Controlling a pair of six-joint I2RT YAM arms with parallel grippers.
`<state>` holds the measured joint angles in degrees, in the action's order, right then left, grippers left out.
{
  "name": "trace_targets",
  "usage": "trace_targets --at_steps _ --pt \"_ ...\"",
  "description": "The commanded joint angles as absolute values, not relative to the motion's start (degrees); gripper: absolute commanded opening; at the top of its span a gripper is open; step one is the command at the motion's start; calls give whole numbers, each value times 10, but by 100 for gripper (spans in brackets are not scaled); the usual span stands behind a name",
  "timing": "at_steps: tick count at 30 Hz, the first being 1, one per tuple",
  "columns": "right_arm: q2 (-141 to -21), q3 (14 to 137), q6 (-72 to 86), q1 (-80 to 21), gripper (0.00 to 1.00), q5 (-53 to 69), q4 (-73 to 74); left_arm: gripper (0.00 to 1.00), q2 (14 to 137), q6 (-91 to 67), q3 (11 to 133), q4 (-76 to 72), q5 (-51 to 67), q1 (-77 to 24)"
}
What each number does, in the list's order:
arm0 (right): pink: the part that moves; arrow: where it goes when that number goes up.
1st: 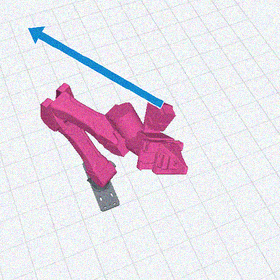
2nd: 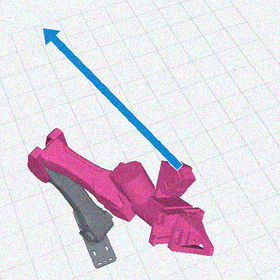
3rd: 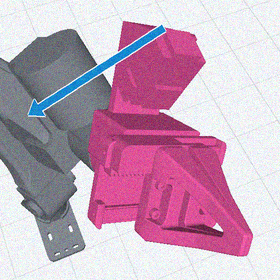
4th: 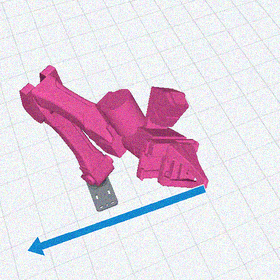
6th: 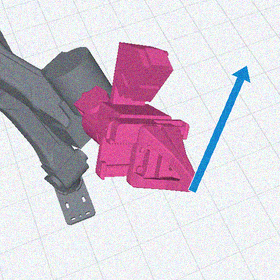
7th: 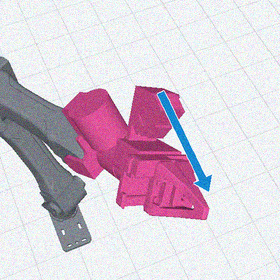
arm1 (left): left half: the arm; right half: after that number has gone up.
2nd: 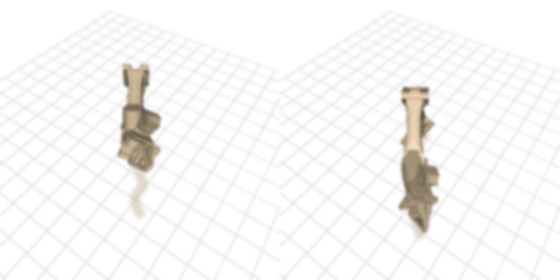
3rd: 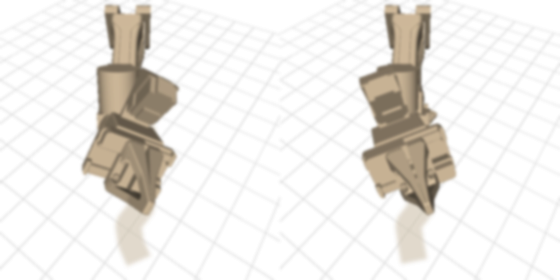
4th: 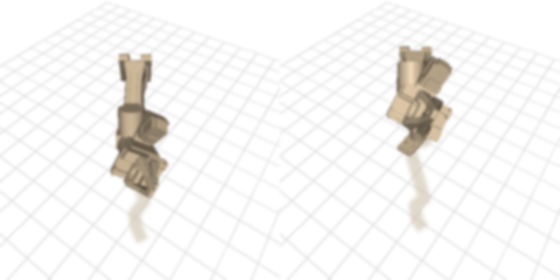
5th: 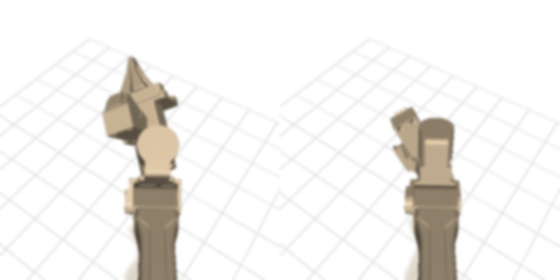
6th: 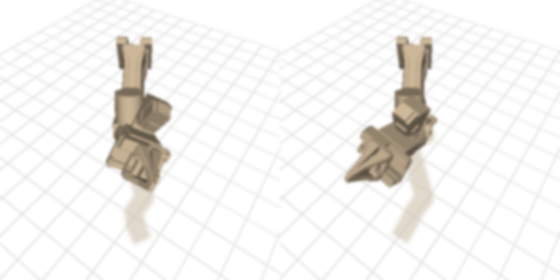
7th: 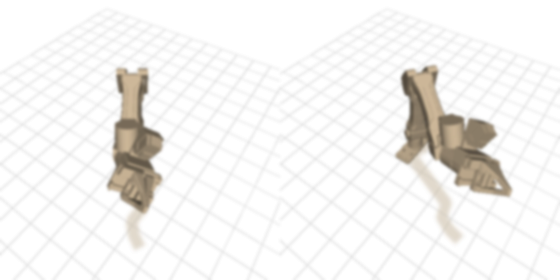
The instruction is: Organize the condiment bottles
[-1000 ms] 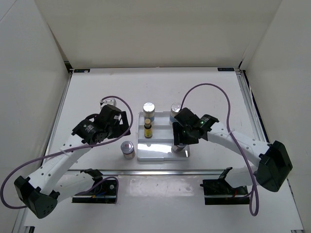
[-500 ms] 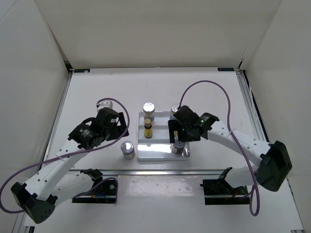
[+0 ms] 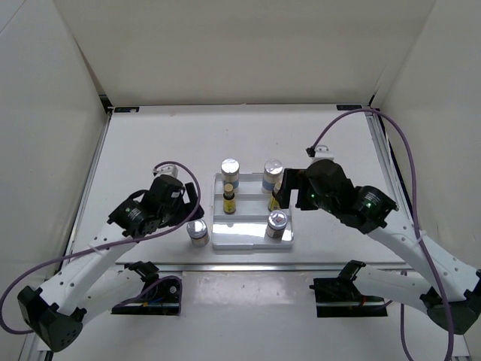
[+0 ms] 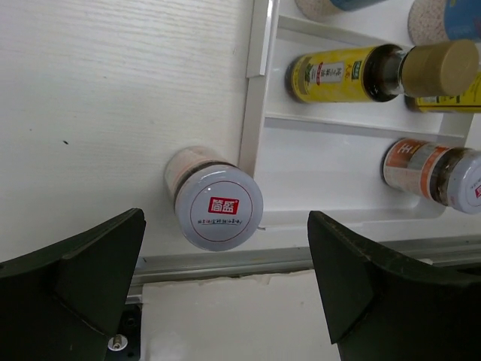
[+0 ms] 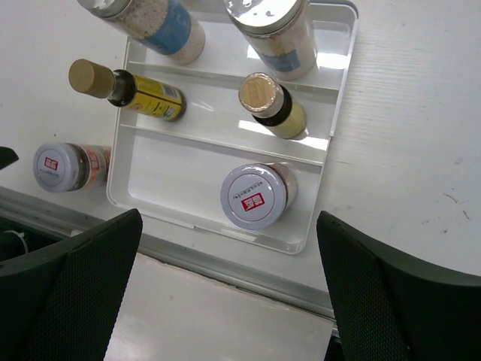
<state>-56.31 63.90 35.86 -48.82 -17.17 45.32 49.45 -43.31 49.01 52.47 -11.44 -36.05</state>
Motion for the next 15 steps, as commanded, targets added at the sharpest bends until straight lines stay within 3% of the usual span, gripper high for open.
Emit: trace_targets --at_steps 1,6,15 --pt "-553 627 360 -487 100 -204 462 100 523 -426 496 513 -61 -358" --pt "-565 655 365 -481 100 -219 498 100 581 -434 490 513 -41 -358" --pt "-565 647 365 -457 100 -200 509 100 571 -445 464 513 -40 -358"
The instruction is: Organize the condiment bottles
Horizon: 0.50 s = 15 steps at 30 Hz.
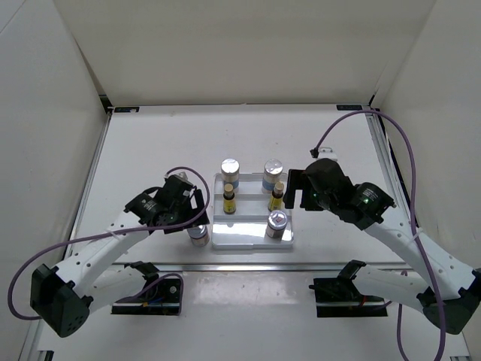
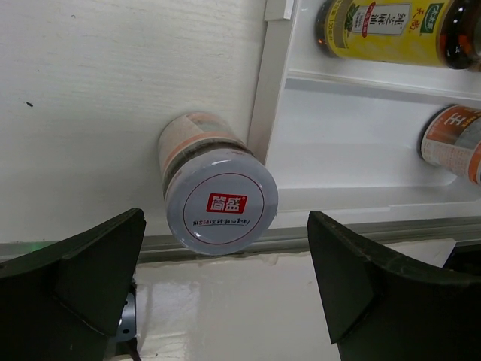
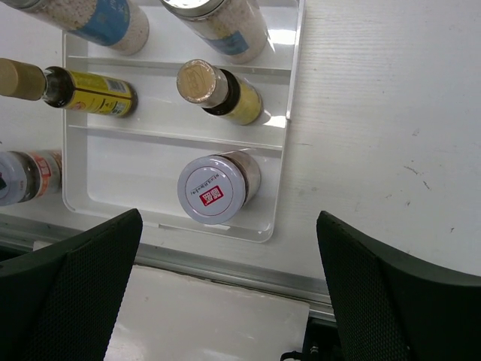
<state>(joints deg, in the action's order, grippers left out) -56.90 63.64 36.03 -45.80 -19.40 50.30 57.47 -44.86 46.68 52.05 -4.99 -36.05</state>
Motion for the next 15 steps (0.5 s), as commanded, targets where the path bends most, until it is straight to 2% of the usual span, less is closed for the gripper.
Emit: trace_targets --at_steps 1,7,9,10,13,14,15 --pt "-565 642 370 -457 100 -200 509 100 588 -445 469 513 -40 -358" --pt "-572 635 370 -457 100 -200 504 100 640 -446 469 513 -41 -358" --pt "-578 635 358 -452 100 -200 504 95 653 -452 469 513 -53 -352" --pt "-584 635 358 -452 100 -200 504 85 653 -452 469 513 -58 -352" --pt "-598 642 352 -452 100 -206 504 65 653 -445 492 513 -58 -352" --pt "-605 642 352 -452 100 -207 504 48 653 -445 501 519 -64 -352" --pt "-605 642 352 -452 100 -212 504 37 653 -445 524 530 -64 -352"
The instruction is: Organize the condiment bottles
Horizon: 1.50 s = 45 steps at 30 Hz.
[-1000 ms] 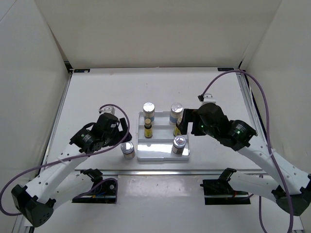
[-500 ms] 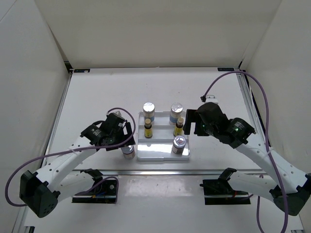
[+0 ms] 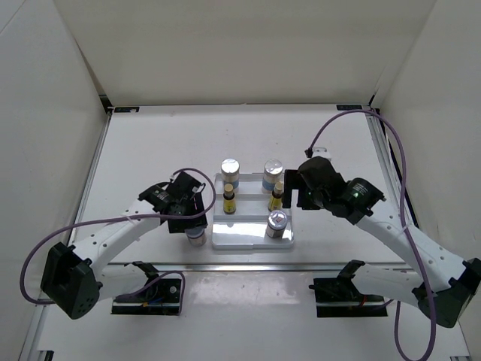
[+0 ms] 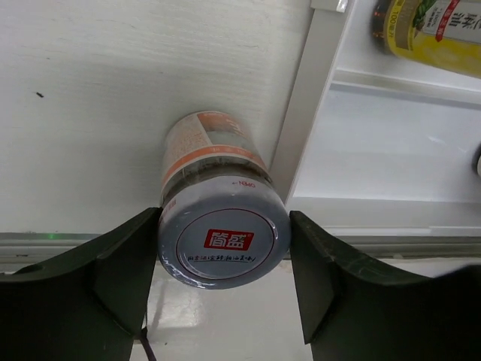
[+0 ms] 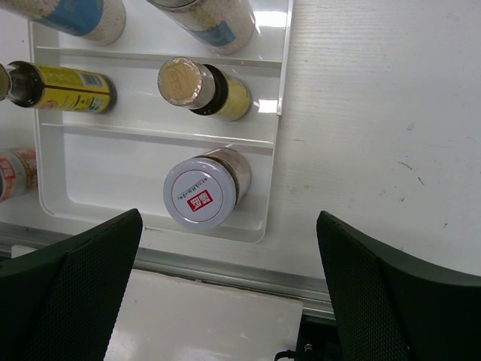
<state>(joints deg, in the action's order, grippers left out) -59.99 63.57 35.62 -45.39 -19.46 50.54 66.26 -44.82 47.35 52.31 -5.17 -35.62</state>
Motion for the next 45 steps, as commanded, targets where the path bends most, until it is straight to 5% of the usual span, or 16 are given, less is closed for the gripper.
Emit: trace_targets --at_steps 1,2,12,21,45 --pt "-610 642 352 -446 100 -212 504 17 647 -445 540 541 -89 -352" --pt "-610 642 352 -446 100 -212 504 11 647 -445 557 554 -102 -352" --pt "-599 624 342 -392 100 -192 504 11 642 -438 708 586 -94 -411" --pt "-613 626 304 -353 100 -150 498 11 746 -466 714 568 -161 -515" --pt "-625 613 273 -282 100 -98 498 13 822 -511 634 472 -139 -515"
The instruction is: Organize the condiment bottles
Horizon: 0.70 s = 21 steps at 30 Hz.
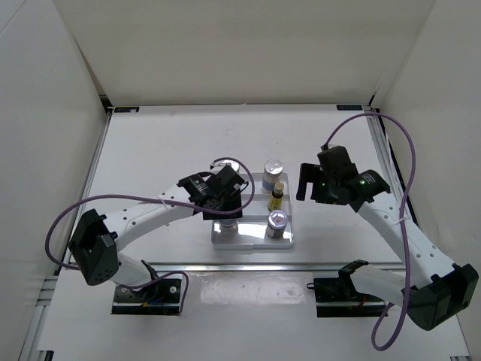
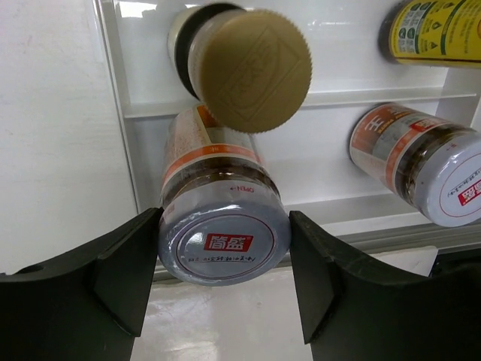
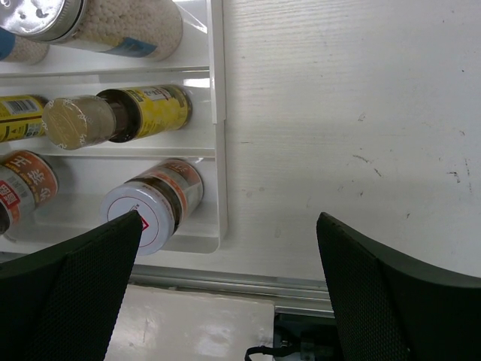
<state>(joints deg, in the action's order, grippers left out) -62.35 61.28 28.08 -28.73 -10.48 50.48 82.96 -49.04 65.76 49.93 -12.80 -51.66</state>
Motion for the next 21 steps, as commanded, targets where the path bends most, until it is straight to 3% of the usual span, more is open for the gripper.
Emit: trace_targets --at_steps 1,21 --pt "-625 613 273 -282 100 -98 493 13 822 -511 634 472 -139 -515" --pt "-647 613 268 -277 100 -76 477 17 766 -543 612 472 -134 -520"
